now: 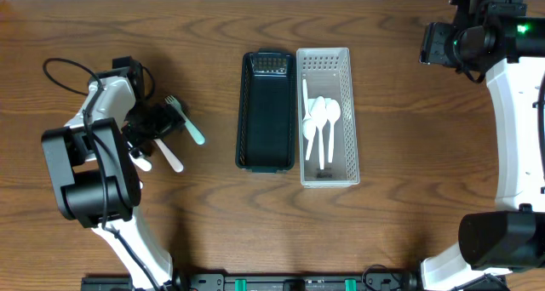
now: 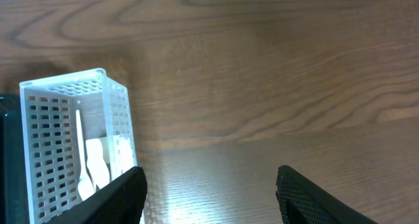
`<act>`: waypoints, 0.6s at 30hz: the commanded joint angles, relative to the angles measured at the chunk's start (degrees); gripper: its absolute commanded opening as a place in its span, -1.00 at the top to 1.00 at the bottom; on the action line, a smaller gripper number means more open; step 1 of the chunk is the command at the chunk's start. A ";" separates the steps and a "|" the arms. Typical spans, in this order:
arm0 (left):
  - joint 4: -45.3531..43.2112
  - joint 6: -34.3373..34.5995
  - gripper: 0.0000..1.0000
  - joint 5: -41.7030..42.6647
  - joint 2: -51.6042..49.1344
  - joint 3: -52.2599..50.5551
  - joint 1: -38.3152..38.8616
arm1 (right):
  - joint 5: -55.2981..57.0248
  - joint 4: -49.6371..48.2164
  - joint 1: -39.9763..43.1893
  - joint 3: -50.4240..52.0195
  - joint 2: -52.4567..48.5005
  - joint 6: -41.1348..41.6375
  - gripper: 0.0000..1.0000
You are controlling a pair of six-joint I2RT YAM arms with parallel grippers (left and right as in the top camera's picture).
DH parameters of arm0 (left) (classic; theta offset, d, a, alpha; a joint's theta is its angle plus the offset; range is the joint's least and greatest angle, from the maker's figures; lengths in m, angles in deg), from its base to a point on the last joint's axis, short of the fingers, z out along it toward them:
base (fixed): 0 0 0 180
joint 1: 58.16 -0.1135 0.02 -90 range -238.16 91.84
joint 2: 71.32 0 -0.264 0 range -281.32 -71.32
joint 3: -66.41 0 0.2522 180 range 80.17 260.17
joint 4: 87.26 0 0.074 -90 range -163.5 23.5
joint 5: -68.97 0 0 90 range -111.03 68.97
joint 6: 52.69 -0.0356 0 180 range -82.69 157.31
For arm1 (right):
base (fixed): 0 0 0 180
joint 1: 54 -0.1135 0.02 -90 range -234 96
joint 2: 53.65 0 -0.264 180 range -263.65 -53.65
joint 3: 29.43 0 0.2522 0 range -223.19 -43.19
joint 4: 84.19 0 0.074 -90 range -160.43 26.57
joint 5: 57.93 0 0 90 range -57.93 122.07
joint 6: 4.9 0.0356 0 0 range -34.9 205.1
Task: Pack container
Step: 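Lower the left gripper onto the white spoon and grasp it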
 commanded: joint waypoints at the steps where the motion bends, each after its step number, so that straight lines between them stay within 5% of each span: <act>1: -0.15 -1.73 -0.90 -1.49 0.17 -0.83 -0.35 | 1.46 0.33 0.85 -0.31 0.00 -0.59 -0.33; 11: -0.07 -1.86 -0.82 -1.49 1.16 -0.85 -0.35 | 1.51 0.98 0.85 -0.31 0.00 -0.59 -0.29; 18: -0.48 -1.88 -0.17 -1.49 1.16 -0.85 -0.35 | 1.51 1.33 0.85 -0.31 0.00 -0.59 -0.19</act>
